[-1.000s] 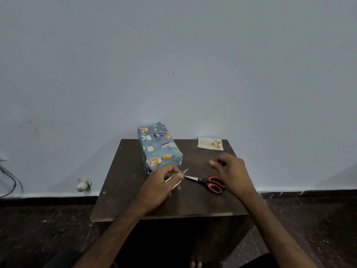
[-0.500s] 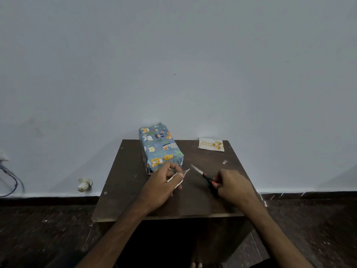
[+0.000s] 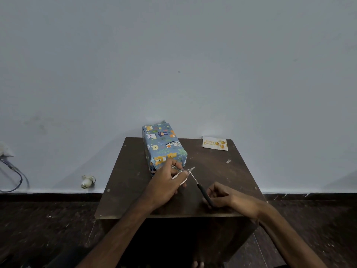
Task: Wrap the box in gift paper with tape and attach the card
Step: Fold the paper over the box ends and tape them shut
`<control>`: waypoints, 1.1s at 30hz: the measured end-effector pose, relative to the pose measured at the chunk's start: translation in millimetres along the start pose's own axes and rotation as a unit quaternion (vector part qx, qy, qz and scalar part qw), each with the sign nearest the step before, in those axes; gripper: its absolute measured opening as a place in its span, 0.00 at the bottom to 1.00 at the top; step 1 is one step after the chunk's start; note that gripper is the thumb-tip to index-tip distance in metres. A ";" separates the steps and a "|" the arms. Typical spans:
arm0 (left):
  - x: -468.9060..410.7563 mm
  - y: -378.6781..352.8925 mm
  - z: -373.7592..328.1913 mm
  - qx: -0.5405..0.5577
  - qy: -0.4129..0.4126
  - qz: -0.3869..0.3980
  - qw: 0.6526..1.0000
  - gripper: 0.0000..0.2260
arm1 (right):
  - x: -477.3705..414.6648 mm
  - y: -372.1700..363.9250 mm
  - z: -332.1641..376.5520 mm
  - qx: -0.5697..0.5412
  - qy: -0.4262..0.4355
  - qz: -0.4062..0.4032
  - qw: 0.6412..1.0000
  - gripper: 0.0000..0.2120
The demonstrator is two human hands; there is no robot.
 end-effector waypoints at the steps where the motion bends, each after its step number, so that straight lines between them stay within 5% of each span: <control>1: 0.2 0.1 0.0 0.002 0.001 0.000 1.000 0.06 | -0.9 -0.7 1.5 0.001 0.001 -0.002 1.000 0.31; 11: -3.7 2.5 3.7 -0.037 0.012 -0.010 0.999 0.08 | -8.7 -3.8 21.0 -0.033 0.029 -0.032 0.999 0.34; 23: -3.9 4.9 1.9 0.037 0.010 -0.009 0.999 0.08 | -11.6 -4.9 28.6 -0.085 0.066 -0.004 0.994 0.04; 29: -1.9 3.0 -3.4 0.036 0.016 0.013 0.999 0.08 | -17.9 0.2 20.9 -0.058 0.069 -0.003 0.996 0.03; 33: -1.9 0.0 -4.1 0.039 0.013 0.022 0.999 0.07 | -14.4 17.5 9.0 -0.055 0.049 -0.094 0.993 0.07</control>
Point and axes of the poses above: each hand's wrist, its own x-axis away from the middle knuckle, its own y-axis out of the back of the hand, z = x × y, the point moved 5 cm from there along -x, towards the middle knuckle, and after that the axes turned 15 degrees about x, right-handed, at the moved point
